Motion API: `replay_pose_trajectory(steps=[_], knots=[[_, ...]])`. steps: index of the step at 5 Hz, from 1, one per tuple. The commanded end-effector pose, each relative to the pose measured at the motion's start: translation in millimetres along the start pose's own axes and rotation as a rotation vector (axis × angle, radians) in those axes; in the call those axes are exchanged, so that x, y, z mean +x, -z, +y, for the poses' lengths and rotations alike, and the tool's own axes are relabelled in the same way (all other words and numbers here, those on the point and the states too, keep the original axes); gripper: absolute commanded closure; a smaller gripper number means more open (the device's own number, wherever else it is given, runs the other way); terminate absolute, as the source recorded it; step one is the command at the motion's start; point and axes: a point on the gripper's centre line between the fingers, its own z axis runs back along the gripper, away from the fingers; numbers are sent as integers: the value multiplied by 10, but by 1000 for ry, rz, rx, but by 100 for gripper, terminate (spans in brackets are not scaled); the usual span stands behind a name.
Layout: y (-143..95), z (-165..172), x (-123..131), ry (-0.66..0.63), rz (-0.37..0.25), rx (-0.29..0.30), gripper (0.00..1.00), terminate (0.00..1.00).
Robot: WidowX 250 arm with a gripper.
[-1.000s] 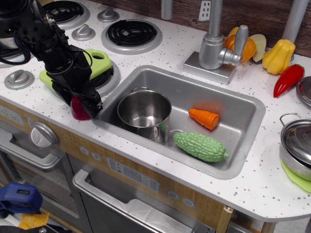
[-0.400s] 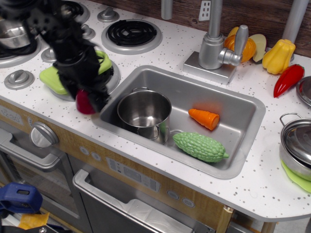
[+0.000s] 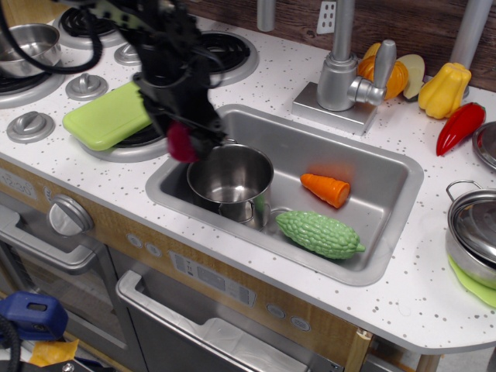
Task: Put sweet potato in pot which is in sink
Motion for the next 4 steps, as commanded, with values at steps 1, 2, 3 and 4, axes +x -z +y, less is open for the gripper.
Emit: replay_pose_trajectory(steps=[1, 2, 3, 4], knots=[[-25, -165, 290, 128, -82, 21, 0, 0], [32, -132, 284, 144, -130, -23, 0, 0], [32, -132, 284, 144, -130, -23, 0, 0], [32, -132, 284, 144, -130, -23, 0, 100]])
